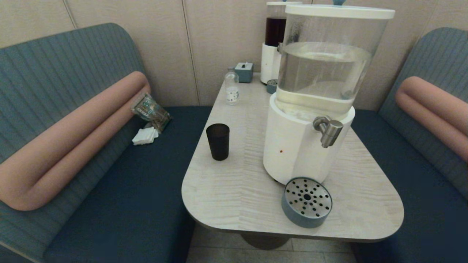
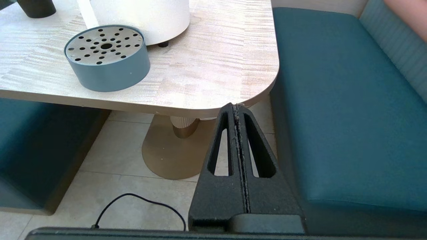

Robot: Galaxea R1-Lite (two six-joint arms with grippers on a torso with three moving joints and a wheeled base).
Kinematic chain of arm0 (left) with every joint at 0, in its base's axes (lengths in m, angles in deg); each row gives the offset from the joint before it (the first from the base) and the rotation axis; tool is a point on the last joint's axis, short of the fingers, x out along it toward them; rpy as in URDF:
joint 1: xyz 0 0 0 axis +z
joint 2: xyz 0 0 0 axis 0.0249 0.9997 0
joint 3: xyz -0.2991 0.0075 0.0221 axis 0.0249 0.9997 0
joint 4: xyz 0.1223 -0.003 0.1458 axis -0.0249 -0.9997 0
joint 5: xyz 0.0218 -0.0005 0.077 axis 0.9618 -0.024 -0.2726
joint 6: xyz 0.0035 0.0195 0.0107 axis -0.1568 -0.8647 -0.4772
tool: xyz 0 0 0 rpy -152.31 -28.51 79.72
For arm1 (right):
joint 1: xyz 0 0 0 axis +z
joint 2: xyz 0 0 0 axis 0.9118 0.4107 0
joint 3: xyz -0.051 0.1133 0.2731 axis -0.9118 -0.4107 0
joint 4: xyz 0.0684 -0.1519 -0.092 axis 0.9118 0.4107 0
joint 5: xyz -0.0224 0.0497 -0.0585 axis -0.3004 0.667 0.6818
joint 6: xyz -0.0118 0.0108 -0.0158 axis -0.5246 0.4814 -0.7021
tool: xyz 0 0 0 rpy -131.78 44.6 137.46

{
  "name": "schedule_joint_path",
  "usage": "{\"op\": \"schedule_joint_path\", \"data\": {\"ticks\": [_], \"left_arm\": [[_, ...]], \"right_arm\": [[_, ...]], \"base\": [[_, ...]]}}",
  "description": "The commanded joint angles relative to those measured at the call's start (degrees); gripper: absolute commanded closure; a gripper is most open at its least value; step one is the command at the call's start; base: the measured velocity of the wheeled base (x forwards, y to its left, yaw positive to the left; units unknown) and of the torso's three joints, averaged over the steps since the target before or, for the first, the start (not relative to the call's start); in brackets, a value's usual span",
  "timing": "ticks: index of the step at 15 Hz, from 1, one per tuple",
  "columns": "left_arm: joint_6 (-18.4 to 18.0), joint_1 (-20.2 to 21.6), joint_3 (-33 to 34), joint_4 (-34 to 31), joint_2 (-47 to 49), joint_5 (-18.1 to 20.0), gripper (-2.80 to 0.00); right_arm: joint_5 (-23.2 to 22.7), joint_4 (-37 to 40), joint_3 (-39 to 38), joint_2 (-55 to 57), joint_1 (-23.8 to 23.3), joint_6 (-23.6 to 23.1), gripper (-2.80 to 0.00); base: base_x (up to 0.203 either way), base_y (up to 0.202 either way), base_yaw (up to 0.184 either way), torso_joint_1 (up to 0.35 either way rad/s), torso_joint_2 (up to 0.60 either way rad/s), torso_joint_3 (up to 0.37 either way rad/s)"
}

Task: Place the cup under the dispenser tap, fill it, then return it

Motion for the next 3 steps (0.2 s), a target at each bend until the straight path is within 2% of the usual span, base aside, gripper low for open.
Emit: {"op": "schedule_joint_path", "data": {"ticks": [1,3], "left_arm": [[0.0,0.0,0.0,0.0,0.2,0.0,0.00],[0.0,0.0,0.0,0.0,0.2,0.0,0.00]], "right_arm": [[0.1,0.0,0.0,0.0,0.0,0.0,0.00],[0.0,0.0,0.0,0.0,0.0,0.0,0.00]], "base": [[0.000,0.000,0.000,0.000,0.00,0.000],[0.000,0.000,0.000,0.000,0.00,0.000]]}}
